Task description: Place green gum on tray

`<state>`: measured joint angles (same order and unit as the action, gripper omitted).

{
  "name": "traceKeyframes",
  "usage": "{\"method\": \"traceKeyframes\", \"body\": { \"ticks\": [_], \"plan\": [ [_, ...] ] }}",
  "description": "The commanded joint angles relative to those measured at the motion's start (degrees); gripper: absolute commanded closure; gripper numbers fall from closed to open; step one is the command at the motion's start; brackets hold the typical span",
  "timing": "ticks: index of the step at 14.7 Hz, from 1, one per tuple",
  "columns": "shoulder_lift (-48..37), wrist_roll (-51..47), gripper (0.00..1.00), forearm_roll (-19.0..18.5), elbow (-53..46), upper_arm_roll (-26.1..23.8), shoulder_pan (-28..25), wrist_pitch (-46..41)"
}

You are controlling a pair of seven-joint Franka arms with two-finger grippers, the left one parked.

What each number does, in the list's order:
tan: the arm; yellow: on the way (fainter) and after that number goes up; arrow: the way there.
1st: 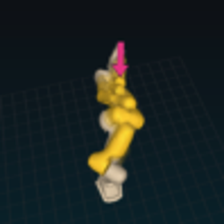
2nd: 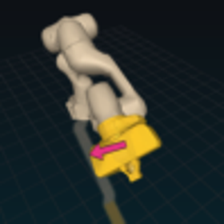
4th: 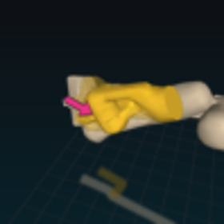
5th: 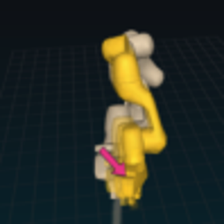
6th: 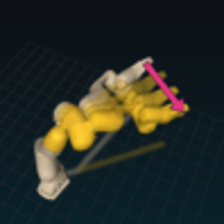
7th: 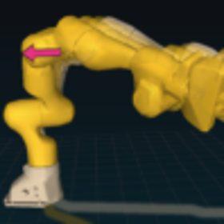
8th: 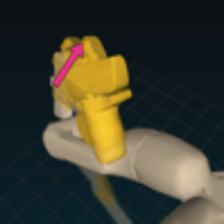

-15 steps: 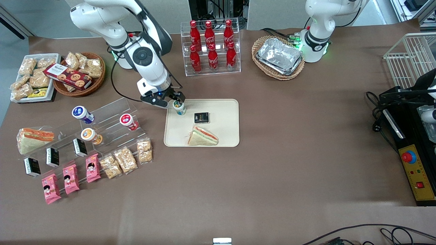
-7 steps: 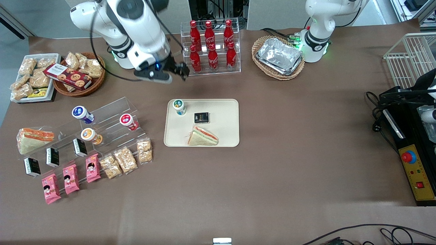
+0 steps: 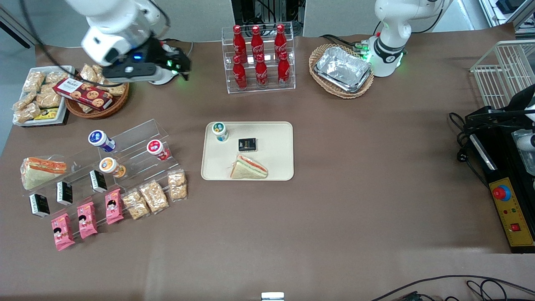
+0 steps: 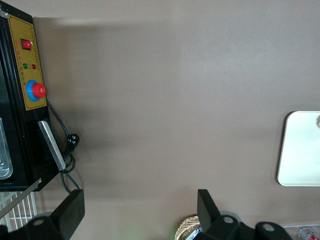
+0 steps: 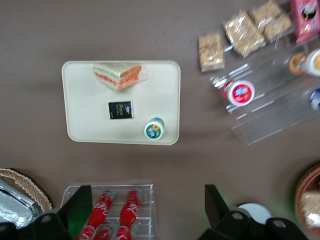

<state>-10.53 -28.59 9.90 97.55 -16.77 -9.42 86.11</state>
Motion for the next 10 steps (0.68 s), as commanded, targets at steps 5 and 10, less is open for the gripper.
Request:
{"method": "traceKeyframes", "body": {
  "ticks": [5,10],
  "plan": [
    [-0.20,23.72,0.00,-7.96,-2.71,8.24,7.90,3.43],
    [3.14,28.33,0.00,-7.61,-2.80,17.63,9.86,5.47]
  ]
}}
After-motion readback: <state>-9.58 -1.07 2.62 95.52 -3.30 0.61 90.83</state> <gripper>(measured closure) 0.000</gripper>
